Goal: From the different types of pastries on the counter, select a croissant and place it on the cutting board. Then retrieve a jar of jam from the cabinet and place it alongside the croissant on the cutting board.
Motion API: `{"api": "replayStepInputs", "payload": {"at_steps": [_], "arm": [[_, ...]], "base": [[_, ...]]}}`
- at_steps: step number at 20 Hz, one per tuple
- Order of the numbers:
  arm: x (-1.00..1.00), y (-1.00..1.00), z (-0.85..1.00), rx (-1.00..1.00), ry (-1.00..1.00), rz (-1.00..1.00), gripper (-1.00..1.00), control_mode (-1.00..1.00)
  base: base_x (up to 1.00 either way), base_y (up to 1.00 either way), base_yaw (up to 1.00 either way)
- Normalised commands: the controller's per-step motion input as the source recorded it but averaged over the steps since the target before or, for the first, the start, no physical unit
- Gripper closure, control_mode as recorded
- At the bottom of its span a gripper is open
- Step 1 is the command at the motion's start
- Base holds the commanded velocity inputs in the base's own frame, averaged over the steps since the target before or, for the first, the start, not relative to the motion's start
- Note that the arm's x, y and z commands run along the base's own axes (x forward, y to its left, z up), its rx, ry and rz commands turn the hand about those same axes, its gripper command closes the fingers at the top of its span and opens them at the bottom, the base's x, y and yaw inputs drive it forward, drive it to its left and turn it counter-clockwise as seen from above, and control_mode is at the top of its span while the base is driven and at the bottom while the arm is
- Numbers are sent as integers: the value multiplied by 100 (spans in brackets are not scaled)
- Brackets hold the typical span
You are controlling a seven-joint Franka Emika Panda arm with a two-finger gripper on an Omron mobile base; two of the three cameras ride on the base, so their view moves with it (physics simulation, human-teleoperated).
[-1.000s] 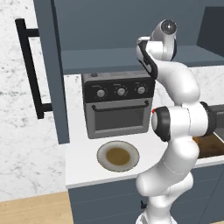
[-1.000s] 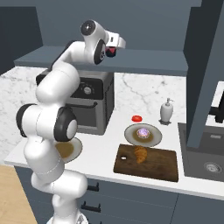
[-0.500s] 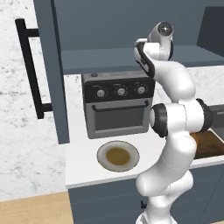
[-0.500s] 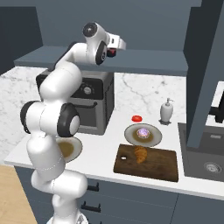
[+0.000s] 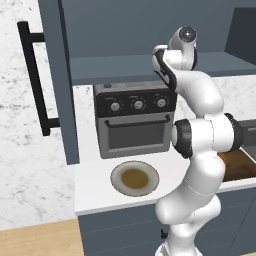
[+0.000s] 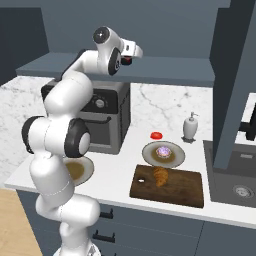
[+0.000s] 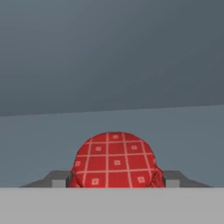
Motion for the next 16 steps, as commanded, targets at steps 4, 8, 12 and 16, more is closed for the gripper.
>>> {"api": "replayStepInputs", "payload": {"at_steps": [4, 8, 12, 16], "arm": [[-10, -3, 47, 0, -5, 3, 100, -100], [-25, -15, 71, 0, -12, 8, 100, -100], [-27, -7, 19, 3, -4, 2, 100, -100], [-70, 0, 0, 0, 0, -3, 100, -100]], "base": [[0, 0, 0], [0, 0, 0], [0, 0, 0], [0, 0, 0]]}}
